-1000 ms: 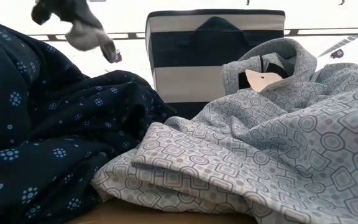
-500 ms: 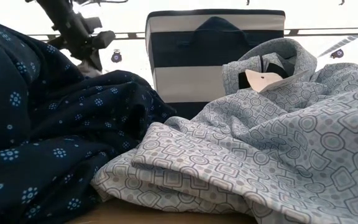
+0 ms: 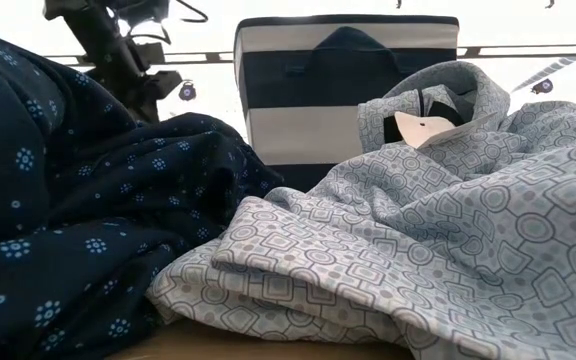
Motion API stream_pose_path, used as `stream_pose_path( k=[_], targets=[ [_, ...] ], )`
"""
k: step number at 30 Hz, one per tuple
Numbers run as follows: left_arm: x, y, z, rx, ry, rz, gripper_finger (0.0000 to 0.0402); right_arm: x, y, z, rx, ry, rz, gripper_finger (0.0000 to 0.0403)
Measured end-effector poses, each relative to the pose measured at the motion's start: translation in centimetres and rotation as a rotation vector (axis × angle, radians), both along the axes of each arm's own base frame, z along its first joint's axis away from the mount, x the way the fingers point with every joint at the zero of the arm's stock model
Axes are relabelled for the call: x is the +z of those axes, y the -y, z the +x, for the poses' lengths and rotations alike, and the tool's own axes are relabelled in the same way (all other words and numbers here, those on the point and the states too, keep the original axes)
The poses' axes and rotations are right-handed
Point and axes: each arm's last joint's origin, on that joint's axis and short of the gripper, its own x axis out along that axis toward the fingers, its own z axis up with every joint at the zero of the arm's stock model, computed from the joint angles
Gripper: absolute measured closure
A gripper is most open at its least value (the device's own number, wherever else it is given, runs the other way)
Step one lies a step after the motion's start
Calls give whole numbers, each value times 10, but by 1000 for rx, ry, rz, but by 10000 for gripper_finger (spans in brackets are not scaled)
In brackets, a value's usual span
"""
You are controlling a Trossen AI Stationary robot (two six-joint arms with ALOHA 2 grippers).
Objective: Pick & Place Cloths
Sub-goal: Put the gray sock into the blue bin, then put the white sock into the blue bin
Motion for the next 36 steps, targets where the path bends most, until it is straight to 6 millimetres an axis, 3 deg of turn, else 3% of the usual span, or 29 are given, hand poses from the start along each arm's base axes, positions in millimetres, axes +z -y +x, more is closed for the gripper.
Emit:
stream_pose_path(
  k=[9,13,18,24,36],
  targets=[
    [-1,0,0,23,33,2,203,0,0,0,0,2,1,327],
    [0,2,2,4,55,-6,177,0,-1,-1,-5,-1,13,318],
    [3,17,11,-122,92,-10,173,-2,-3,-4,11,-78,84,297],
    [8,53,23,-334,134,4,174,-11,3,-17,-64,-181,69,270],
    [44,154,39,-836,510,118,174,-45,14,-43,-286,-322,112,226]
  ],
)
